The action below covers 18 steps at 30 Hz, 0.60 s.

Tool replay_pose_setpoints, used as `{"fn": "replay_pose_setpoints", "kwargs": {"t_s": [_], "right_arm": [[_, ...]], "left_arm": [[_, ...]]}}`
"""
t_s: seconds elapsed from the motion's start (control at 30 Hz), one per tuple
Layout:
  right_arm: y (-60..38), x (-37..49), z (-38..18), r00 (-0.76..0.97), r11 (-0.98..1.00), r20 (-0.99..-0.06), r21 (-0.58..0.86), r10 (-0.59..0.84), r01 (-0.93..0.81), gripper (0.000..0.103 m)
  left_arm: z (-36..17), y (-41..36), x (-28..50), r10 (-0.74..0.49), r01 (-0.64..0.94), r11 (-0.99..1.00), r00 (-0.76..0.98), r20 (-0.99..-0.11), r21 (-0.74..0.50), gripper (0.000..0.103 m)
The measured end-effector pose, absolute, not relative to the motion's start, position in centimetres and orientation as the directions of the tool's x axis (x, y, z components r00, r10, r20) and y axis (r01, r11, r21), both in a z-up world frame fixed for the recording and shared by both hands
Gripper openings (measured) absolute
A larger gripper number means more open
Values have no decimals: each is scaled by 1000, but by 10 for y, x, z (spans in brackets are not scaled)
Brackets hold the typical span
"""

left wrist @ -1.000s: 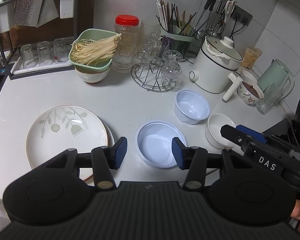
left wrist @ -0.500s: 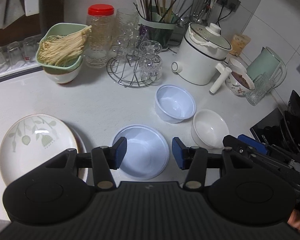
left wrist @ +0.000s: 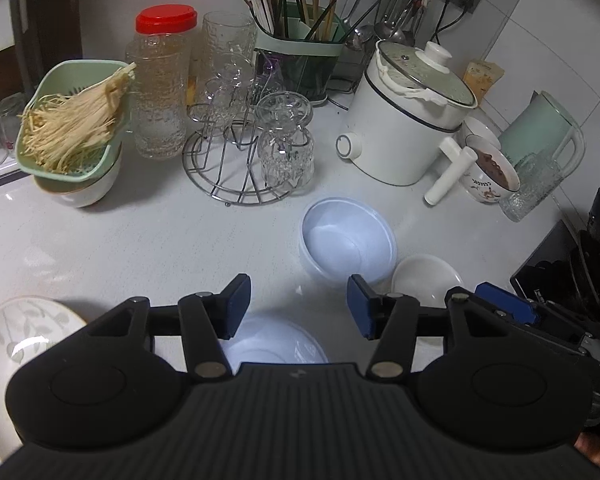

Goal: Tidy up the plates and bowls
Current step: 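Lift the light-blue bowl and carry it toward the other blue bowl, then lower the held blue bowl onto the other light-blue bowl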

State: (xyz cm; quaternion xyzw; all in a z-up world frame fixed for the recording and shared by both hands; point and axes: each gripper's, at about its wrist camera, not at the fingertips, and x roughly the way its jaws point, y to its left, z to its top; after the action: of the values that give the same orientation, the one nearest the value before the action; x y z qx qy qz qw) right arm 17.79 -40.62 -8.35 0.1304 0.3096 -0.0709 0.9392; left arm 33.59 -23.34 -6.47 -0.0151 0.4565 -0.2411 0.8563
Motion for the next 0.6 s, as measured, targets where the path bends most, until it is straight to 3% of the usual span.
{"fn": "replay_pose_setpoints", "kwargs": {"t_s": [0.3,0.33,0.4,0.6], "right_arm": [[-424,215,-92,775,951,-627,188,-75,245,42],[-427,219,-94,770,949,-634,192,-75,251,44],[-431,227,-98,763,944,-642,197,-78,263,66],[-441,249,-104,768,942,-638,225,-49,247,67]], "left_arm": [[-89,-259,382,-416,410,879,417,-808,-242,62],[-91,-262,386,-415,411,879,413,-811,-242,64],[-96,-266,394,-413,414,878,403,-817,-239,66],[-113,-274,416,-427,412,870,360,-829,-270,67]]}}
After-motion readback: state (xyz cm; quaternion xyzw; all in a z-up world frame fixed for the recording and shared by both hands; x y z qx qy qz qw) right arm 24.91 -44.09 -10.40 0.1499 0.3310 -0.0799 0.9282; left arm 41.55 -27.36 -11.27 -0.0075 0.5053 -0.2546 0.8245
